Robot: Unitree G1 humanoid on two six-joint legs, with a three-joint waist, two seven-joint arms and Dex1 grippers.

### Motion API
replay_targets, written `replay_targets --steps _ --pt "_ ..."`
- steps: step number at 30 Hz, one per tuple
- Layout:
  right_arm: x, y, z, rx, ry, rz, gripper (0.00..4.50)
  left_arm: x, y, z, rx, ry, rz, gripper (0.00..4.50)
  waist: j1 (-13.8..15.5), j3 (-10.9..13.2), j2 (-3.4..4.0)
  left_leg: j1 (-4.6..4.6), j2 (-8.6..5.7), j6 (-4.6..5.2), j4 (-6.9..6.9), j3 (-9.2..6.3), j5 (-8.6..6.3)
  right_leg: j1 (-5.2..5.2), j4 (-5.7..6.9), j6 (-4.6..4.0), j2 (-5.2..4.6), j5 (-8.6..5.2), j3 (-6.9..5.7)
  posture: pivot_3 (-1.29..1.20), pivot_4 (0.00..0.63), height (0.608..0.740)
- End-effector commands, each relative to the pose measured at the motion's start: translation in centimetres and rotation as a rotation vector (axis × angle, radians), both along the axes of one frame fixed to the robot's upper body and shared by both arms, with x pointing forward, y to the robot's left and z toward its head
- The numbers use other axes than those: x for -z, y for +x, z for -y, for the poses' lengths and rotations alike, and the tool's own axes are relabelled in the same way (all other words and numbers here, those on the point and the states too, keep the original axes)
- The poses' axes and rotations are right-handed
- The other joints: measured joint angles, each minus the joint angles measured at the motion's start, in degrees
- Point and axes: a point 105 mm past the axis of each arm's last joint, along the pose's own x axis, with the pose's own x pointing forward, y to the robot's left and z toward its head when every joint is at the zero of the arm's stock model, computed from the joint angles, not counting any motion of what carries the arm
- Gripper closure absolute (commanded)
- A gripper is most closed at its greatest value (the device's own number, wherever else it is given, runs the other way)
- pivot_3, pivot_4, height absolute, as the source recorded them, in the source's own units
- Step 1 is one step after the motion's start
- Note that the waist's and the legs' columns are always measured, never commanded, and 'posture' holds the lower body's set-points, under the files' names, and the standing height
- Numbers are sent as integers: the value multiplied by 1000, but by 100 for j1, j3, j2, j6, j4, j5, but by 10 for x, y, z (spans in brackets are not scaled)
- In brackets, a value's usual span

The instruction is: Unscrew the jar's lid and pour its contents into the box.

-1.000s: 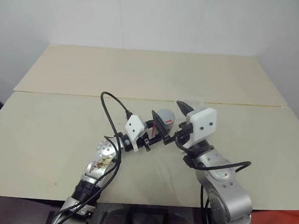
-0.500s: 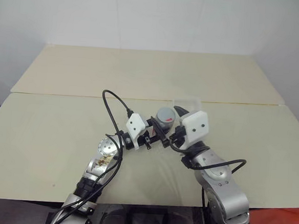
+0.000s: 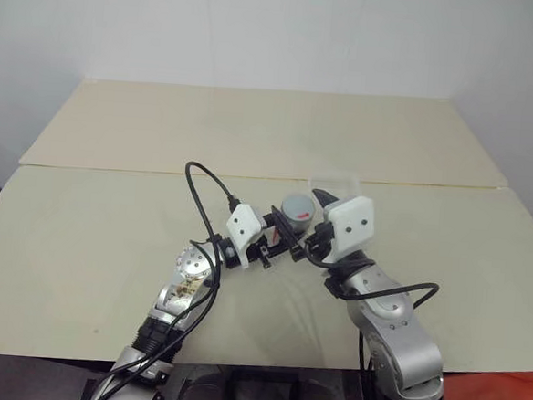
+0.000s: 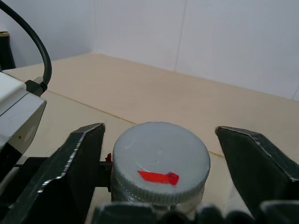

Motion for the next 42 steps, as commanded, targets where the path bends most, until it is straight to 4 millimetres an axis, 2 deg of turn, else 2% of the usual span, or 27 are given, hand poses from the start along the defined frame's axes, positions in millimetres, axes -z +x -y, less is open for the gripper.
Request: replay_targets --steps 1,2,3,9,12,16,18,24,32,41,42 --pt "-3 -2 2 -6 12 16 1280 -15 -4 3 18 -25 61 2524 0 0 0 0 0 0 0 0 0 0 0 0 0 0 0 0 150 740" --pt "-2 -2 2 -5 10 14 1643 -16 -4 3 18 -26 61 2524 -1 0 0 0 0 0 0 0 0 0 0 0 0 0 0 0 150 740" --pt "-2 -2 2 -5 10 12 1730 -16 -4 3 18 -26 61 2524 -2 0 0 0 0 0 0 0 0 0 0 0 0 0 0 0 150 740" --pt "0 0 3 2 -8 14 1731 -15 -4 3 25 -22 60 2524 -1 0 0 0 0 0 0 0 0 0 0 0 0 0 0 0 150 740" --pt "-1 -4 3 -81 -20 17 1731 -15 -6 2 44 -15 60 2524 1 0 0 0 0 0 0 0 0 0 0 0 0 0 0 0 150 740" --pt "-5 -20 0 -329 -70 23 1731 -17 -10 3 82 -10 65 2524 8 0 0 0 0 4 1 -1 -2 4 -1 0 0 0 0 0 150 740" --pt "-5 -21 2 -428 -99 18 1731 -18 -13 5 103 -10 67 2524 5 0 0 1 0 8 1 -1 -5 6 -3 0 0 0 -1 0 150 740" --pt "-3 -16 7 -777 -202 -24 1731 -18 -23 10 160 -7 66 2524 -42 1 -1 9 1 25 2 -1 -14 11 -7 -1 0 0 3 0 150 740" --pt "-3 4 18 -1213 -279 -63 1731 -17 -31 17 194 -5 66 2524 -51 1 -2 8 2 22 3 1 -12 15 -3 0 -1 1 0 0 150 740" --pt "0 17 19 -1249 -309 -47 1731 -17 -34 16 181 -9 64 2524 -13 1 -2 4 3 17 5 3 -9 13 -4 1 -6 2 -3 0 150 740" --pt "-1 17 21 -1242 -303 -50 1384 -17 -33 16 178 -10 62 2524 -11 1 -2 4 2 16 5 4 -9 13 -3 1 -7 2 -3 0 150 740"
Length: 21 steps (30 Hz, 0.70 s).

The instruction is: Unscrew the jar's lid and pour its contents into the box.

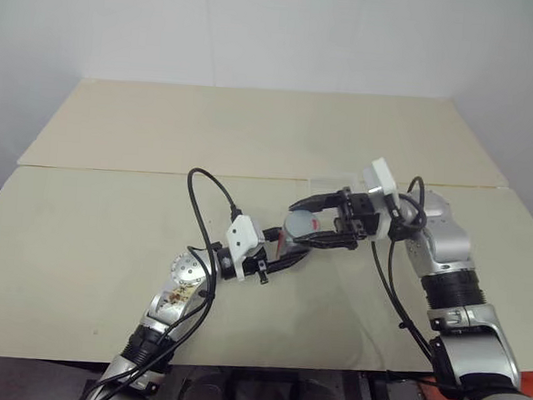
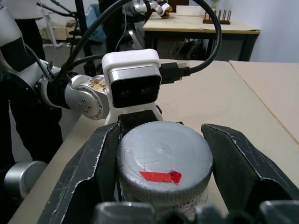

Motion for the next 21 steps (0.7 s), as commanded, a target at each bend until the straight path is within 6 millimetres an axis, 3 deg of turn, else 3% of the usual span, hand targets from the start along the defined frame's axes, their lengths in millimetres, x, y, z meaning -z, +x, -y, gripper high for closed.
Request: replay_targets --steps 1,5,12,16,21 --pt "0 -9 -4 -89 2 4 1027 -23 -7 10 23 -37 91 2524 8 0 0 0 0 0 0 0 0 0 0 0 0 0 0 0 150 740" --pt "-13 -9 6 -51 75 15 60 -22 -7 11 23 -41 85 2524 37 0 0 1 1 -4 1 -1 2 0 3 0 -1 0 -1 0 150 740" --pt "-39 -26 25 74 139 157 60 -21 -7 13 29 -42 81 2524 94 0 0 -2 1 -5 -1 -3 3 0 1 0 -2 1 -3 0 150 740" --pt "-46 -37 32 281 173 236 60 -19 -5 12 27 -38 76 2524 97 0 0 -2 1 -6 -2 -3 2 0 -1 0 -5 1 -5 0 150 740" --pt "-41 -51 17 517 230 265 60 -18 -2 14 22 -30 77 2524 92 0 0 1 1 -9 -1 -4 4 0 1 -1 -6 0 -3 0 150 740"
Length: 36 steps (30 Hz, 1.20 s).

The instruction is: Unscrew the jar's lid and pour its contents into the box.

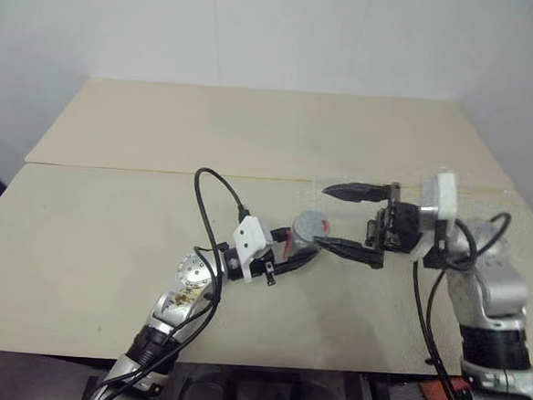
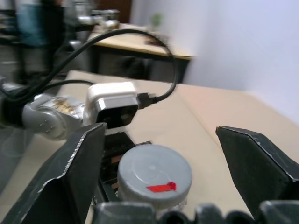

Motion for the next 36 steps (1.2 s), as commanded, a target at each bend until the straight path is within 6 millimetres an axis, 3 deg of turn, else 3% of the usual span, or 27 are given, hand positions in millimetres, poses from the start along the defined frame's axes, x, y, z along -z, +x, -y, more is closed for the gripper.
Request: replay_targets --steps 1,5,10,22,36 --pt "-8 -10 -17 151 51 48 60 -11 1 5 7 -16 53 2524 -15 0 0 0 0 -1 0 1 0 -2 0 0 0 0 3 0 150 740" --pt "2 -19 -35 307 132 12 60 -12 2 7 8 -20 56 2524 -11 0 1 2 -1 -4 0 1 3 -5 0 -1 0 -1 6 0 150 740" --pt "9 -18 -43 415 146 10 60 -11 1 7 20 -16 56 2524 -13 0 1 1 -6 -3 3 2 3 -4 0 0 1 -1 7 0 150 740" --pt "19 -8 -30 522 130 -14 60 -13 2 4 8 -20 57 2524 -15 0 0 1 -6 0 1 1 1 -3 -1 0 7 -1 5 0 150 740" --pt "24 -11 -11 576 151 -43 60 -10 11 -14 -73 -35 24 2524 -15 0 1 1 -5 4 1 0 -1 -3 -3 0 7 -1 6 0 150 740"
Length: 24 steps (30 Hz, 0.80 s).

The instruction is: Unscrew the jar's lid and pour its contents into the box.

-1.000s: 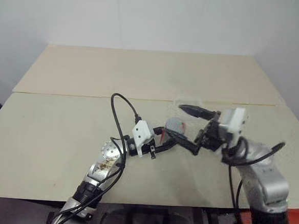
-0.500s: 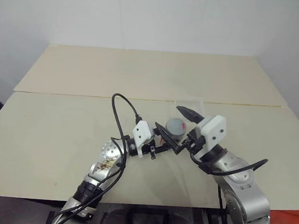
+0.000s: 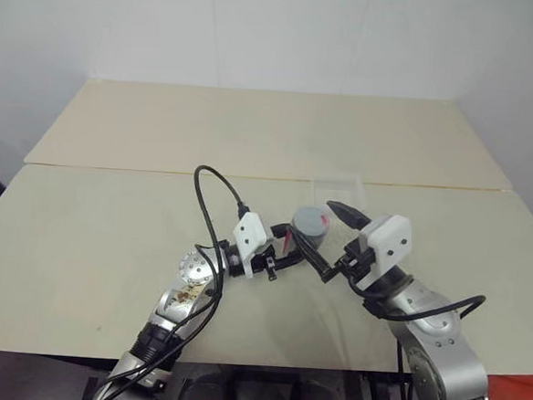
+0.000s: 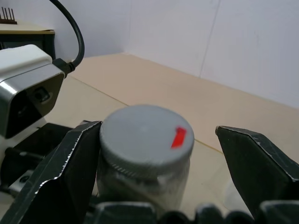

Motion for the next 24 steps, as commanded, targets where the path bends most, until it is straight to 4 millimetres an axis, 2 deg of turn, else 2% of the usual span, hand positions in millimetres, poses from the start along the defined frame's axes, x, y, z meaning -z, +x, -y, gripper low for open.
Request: replay_targets --steps 1,14,19,24 --pt "-13 -5 9 25 8 63 60 -9 2 -9 -25 -27 28 2524 0 0 0 0 0 0 0 0 0 0 0 0 0 0 0 0 150 740" --pt "-1 -7 25 69 -29 28 60 -6 8 -17 -52 -10 26 2524 1 0 0 0 0 1 0 0 -1 1 -1 0 0 0 0 0 150 740" --pt "0 -24 11 -55 -78 30 60 -4 7 -14 -45 -6 29 2524 3 0 0 0 -1 3 0 0 -2 2 -1 0 0 0 0 0 150 740" --pt "-8 -24 -1 -94 -59 57 60 -3 3 -10 -22 5 39 2524 -16 0 0 4 0 3 1 0 -2 2 -4 0 0 0 4 0 150 740"
